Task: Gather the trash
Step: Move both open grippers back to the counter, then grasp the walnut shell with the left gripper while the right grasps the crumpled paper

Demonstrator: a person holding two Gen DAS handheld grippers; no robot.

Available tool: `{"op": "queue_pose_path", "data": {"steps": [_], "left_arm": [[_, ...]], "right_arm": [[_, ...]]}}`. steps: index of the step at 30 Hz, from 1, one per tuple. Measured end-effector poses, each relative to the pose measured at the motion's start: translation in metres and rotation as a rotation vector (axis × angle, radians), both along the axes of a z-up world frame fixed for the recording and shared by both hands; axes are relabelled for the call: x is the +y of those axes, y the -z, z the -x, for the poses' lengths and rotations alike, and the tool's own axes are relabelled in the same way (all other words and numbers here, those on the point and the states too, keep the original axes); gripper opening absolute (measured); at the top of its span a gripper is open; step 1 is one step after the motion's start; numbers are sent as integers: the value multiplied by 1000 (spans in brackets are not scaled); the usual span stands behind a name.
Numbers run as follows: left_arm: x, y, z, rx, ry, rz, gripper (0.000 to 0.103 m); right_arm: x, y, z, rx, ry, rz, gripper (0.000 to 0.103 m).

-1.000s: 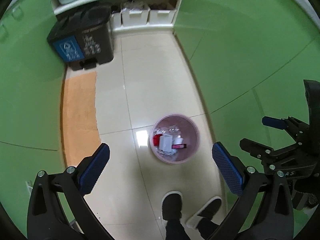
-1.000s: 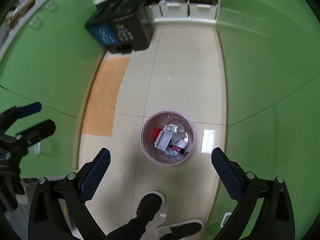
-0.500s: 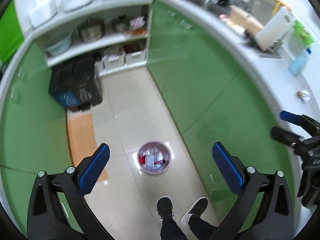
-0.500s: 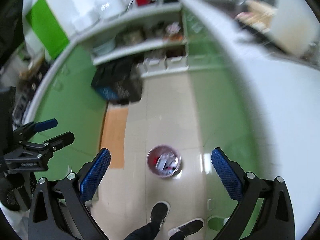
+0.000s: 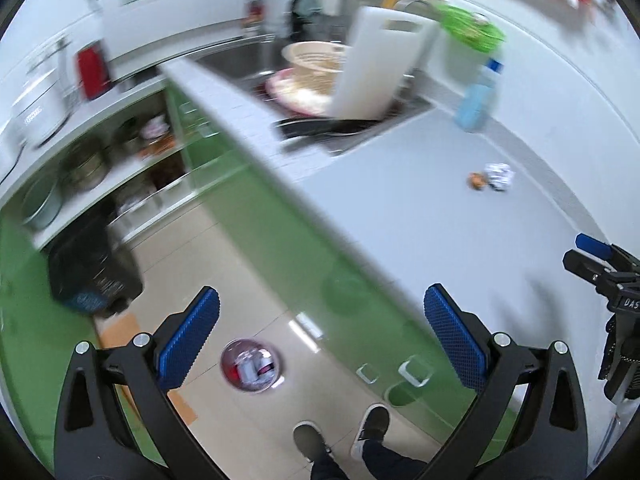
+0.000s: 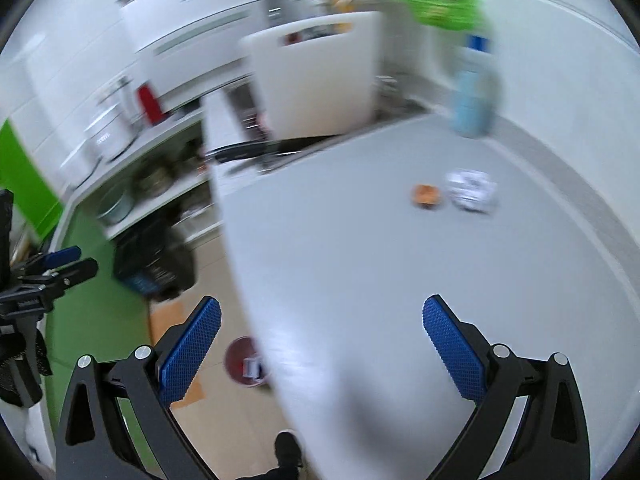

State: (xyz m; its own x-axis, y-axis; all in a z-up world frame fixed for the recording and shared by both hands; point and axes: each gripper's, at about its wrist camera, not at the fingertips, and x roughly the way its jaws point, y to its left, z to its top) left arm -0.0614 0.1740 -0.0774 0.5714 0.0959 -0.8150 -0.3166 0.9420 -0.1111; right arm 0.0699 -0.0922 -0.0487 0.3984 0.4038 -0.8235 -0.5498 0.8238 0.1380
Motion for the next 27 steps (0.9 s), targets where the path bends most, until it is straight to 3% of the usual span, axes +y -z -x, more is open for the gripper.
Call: {"op": "queue_pose_path", "data": {"steps": [5, 14, 27], "left_arm": [[-50, -1, -63, -7, 98, 4, 100], [-128, 22, -177, 37, 237, 4, 100], [-178, 76, -291, 124, 301, -8, 100]], "right_arm": [[-63, -3, -29, -1, 91, -7, 97], [-121, 4, -68, 22, 132, 1, 97], [-124, 28, -132, 63, 94, 28, 97]]}}
